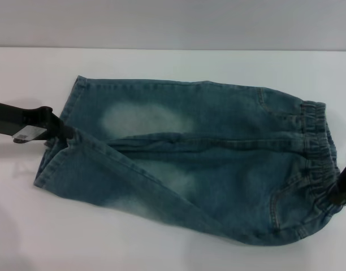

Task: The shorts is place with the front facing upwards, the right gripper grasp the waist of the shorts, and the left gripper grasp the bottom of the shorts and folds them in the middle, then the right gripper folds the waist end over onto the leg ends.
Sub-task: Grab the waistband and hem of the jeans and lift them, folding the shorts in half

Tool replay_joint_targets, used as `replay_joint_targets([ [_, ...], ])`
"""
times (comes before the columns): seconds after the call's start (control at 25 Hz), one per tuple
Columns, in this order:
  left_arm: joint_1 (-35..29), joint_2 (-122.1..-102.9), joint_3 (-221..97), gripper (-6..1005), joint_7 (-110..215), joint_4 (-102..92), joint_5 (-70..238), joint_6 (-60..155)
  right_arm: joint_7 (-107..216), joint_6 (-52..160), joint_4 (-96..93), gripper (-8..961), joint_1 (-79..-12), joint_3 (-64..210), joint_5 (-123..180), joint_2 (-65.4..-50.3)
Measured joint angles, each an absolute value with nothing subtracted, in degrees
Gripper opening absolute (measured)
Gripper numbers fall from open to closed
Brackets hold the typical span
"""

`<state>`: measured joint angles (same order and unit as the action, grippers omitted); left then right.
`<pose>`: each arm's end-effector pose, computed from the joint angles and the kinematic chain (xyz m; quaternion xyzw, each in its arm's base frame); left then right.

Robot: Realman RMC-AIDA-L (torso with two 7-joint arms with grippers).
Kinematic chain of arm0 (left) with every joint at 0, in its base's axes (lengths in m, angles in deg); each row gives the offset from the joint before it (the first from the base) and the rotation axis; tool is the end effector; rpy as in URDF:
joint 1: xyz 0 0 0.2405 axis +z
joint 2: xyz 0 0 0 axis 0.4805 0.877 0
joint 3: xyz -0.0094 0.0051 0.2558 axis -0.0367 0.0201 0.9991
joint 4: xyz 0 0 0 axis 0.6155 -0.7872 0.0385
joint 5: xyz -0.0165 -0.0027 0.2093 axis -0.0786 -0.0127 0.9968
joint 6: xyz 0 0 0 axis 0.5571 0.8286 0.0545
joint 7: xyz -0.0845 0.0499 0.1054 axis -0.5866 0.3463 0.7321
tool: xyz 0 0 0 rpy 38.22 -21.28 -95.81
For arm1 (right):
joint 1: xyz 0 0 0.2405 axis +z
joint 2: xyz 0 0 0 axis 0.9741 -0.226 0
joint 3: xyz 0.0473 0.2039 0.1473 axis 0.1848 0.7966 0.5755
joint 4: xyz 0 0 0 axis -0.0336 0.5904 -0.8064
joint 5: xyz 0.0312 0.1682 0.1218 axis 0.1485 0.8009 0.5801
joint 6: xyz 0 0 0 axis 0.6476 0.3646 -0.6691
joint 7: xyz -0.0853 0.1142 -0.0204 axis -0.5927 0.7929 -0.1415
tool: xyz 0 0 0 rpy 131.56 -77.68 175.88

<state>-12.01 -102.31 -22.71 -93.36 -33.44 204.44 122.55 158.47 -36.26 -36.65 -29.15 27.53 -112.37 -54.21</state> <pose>-0.2935 0.3822 0.0645 -0.7304 -0.6698 -0.0726 0.1126 0.2623 0.3632 0.0472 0.9398 -0.2682 0.2112 0.0146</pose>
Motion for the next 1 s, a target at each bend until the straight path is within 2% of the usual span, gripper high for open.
replay_joint_targets([
  [0.28,-12.2,-102.26,-24.9,20,-93.5,-33.5,204.3,120.4,156.1,-41.6,-36.8,9,-29.5,39.6,-111.5,-52.23],
  [0.56,-12.5,-102.62,-32.9,20,-93.5,-34.5,204.2,116.9,157.0,-42.6,-33.0,9,-33.1,51.1,-98.7,-49.35],
  [0.72,-13.2,-102.84,-33.3,21,-93.8,-34.9,204.1,113.7,159.8,-40.0,-31.5,9,-35.7,53.5,-92.6,-49.24],
  [1.0,-15.1,-103.08,-33.6,21,-93.8,-35.0,204.0,107.8,162.5,-32.1,-27.4,9,-38.2,54.2,-89.8,-49.95],
])
